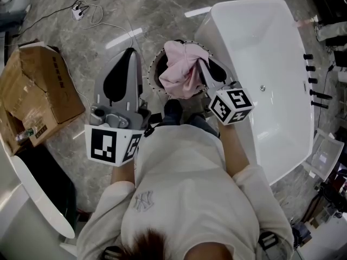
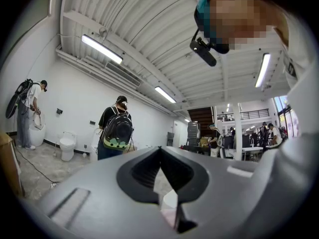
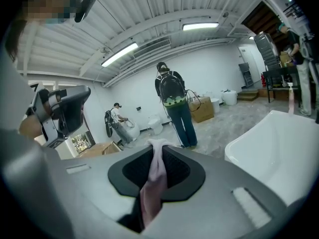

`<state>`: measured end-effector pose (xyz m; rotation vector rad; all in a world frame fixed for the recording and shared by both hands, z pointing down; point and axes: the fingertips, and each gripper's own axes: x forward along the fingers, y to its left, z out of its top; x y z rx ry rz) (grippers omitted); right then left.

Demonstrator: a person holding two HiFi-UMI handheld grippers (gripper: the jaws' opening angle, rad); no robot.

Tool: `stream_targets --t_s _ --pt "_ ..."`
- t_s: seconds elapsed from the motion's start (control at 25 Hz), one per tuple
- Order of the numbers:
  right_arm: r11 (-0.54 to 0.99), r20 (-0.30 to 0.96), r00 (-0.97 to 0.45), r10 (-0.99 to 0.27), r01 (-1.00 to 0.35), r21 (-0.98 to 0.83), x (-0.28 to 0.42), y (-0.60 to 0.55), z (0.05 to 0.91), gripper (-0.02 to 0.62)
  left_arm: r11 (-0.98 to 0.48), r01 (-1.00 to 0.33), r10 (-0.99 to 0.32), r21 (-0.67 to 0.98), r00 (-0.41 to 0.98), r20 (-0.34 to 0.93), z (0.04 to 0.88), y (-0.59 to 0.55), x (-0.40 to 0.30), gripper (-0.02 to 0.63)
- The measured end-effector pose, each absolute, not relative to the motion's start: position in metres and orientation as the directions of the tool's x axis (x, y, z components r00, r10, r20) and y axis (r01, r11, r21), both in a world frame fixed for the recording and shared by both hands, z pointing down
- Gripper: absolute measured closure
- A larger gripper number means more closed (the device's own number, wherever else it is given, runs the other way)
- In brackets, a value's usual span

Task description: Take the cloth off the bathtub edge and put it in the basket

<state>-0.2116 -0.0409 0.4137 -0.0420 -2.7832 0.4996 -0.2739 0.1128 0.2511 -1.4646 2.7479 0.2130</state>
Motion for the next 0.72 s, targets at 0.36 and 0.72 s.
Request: stream_targets --t_s 0.36,0.72 --pt "0.942 0.391 -0.918 0.071 -0.067 -0.328 -0.209 -0.037 0.456 0.557 0.529 -0.838 -0.839 0.13 -0.54 -0.071 0.261 0.114 -0.273 0.597" --pt "0.939 0.466 -0.883 0.062 -0.107 -0.326 -0.202 -0.039 0.49 0.557 0.474 -0.867 -0.871 0.157 -0.487 -0.061 0.277 0.097 -0.273 0.597"
